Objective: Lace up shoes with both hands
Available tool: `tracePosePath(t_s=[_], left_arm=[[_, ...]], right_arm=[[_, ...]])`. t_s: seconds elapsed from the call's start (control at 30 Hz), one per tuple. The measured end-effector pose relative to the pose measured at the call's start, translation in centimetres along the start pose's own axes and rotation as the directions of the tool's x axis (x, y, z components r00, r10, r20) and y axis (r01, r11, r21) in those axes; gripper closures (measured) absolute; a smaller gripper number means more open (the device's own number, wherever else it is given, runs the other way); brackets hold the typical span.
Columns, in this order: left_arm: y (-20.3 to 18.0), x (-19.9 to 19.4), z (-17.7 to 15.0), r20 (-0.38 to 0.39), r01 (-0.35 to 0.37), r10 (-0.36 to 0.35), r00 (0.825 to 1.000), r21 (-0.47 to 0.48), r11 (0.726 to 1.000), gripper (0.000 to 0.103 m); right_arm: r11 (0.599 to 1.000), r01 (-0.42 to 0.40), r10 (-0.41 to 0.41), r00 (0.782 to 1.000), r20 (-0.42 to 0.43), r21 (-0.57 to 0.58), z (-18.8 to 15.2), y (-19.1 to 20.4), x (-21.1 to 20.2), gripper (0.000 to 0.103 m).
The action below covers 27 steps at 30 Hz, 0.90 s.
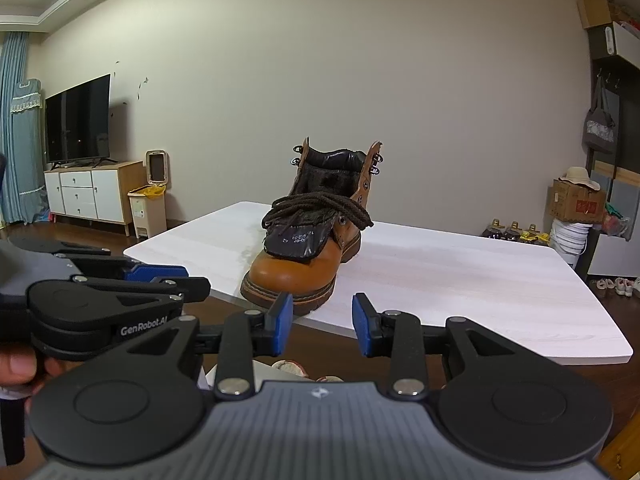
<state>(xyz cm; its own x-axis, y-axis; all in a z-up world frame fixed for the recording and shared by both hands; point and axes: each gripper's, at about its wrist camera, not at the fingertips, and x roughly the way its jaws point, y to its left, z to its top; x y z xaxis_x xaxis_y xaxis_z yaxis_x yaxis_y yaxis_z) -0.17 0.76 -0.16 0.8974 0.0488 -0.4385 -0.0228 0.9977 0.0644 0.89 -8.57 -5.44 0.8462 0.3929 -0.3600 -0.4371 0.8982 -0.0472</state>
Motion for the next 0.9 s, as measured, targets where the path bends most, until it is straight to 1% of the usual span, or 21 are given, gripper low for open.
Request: tracePosePath(t_s=[0.77, 0.9], left_arm=[[0.30, 0.53, -0.10, -0.003, -0.003, 0.003, 1.000, 0.006, 1.000, 0.083], [-0.06, 0.01, -0.37, 0.001, -0.011, 0.011, 1.000, 0.007, 1.000, 0.083]], right_arm=[[1.000, 0.005, -0.005, 1.000, -0.011, 0.002, 0.30, -0.33, 0.02, 0.067], [1.000, 0.005, -0.005, 1.000, -0.012, 0.001, 0.27, -0.18, 0.17, 0.067]])
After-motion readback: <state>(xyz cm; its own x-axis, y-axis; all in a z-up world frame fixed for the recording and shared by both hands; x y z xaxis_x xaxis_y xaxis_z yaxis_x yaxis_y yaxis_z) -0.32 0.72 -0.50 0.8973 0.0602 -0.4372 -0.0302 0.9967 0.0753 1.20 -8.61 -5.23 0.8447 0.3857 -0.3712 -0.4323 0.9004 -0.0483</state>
